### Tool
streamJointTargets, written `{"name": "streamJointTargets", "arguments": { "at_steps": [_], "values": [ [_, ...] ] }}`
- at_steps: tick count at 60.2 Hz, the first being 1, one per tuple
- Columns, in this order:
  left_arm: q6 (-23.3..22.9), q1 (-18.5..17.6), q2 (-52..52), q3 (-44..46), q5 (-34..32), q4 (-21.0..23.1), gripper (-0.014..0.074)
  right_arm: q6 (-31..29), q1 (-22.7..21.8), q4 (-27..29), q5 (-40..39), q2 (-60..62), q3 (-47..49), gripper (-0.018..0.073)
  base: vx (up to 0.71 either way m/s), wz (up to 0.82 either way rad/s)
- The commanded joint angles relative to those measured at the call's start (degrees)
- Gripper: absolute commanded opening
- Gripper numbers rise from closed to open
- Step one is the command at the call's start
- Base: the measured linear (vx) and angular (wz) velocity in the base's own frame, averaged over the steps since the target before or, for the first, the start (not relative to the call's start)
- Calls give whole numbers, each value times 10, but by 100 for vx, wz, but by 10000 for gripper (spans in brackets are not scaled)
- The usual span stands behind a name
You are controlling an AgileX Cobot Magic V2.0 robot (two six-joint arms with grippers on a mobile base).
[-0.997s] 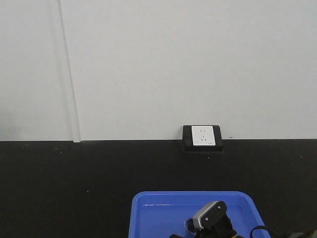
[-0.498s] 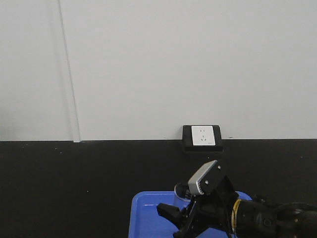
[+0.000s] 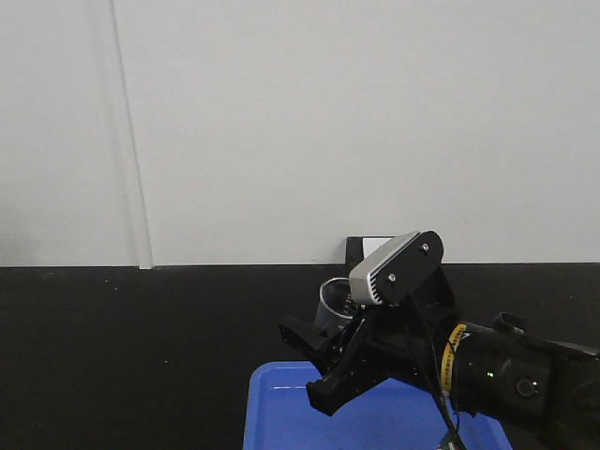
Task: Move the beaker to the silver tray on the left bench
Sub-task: 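Close the right gripper on the beaker and lift it from the tray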
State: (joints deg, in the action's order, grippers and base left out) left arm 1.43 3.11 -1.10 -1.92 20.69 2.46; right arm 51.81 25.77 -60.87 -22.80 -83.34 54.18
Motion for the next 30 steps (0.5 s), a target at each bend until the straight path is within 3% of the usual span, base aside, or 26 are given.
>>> {"name": "streamJointTargets", "arguments": {
  "at_steps": [1, 30],
  "values": [
    [0, 0, -3, -11, -45, 5, 1, 1, 0, 12, -20, 23, 19, -12, 0, 0],
    [0, 0, -3, -11, -45, 5, 1, 1, 0, 12, -20, 23, 19, -11, 0, 0]
  ]
}}
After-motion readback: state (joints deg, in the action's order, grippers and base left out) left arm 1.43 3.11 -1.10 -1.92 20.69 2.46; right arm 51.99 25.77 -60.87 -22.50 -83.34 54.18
